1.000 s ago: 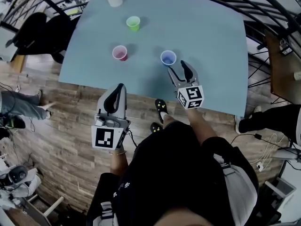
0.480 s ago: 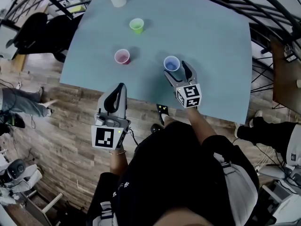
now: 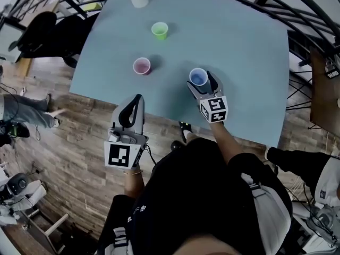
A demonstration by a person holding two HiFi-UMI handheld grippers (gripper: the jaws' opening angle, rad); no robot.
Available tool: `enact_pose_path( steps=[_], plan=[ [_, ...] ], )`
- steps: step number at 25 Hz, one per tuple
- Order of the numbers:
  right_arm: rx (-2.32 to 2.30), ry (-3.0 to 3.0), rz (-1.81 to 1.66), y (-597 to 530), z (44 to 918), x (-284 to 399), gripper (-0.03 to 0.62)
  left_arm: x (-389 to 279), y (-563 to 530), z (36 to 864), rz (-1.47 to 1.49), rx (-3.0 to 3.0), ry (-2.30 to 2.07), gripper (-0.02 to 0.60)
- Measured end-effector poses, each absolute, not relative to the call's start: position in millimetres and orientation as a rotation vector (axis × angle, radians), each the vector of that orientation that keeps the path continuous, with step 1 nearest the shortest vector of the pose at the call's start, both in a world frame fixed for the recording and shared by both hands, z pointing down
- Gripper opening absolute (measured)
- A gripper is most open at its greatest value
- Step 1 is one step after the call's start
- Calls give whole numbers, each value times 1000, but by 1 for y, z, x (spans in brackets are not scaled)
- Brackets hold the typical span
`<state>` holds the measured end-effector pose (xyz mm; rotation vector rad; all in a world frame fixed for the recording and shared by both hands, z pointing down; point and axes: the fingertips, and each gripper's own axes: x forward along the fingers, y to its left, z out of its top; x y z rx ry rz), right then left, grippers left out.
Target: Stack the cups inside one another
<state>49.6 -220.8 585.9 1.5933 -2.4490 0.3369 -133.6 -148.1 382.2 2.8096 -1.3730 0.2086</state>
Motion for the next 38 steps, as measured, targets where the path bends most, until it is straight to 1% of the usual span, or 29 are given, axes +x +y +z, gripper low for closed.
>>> enact_pose_path(
  steps=[2, 10, 19, 28, 38],
  plan=[
    [1587, -2449, 335, -222, 586, 49, 353, -135, -150, 383, 213, 2801, -1379, -14],
    [1559, -2478, 314, -227, 579, 43, 347, -140, -161, 386, 206, 2790, -1392, -14],
    [1536, -2570, 270, -242, 534, 33, 345, -140, -166, 381, 178, 2784, -1419, -14],
    [1405, -2698, 170, -260, 489, -5, 345, -155, -165, 371, 147, 2748, -1512, -14],
    [1197, -2855, 96, -283, 456, -71, 345, -179, -158, 371, 160, 2667, -1639, -14]
  ],
)
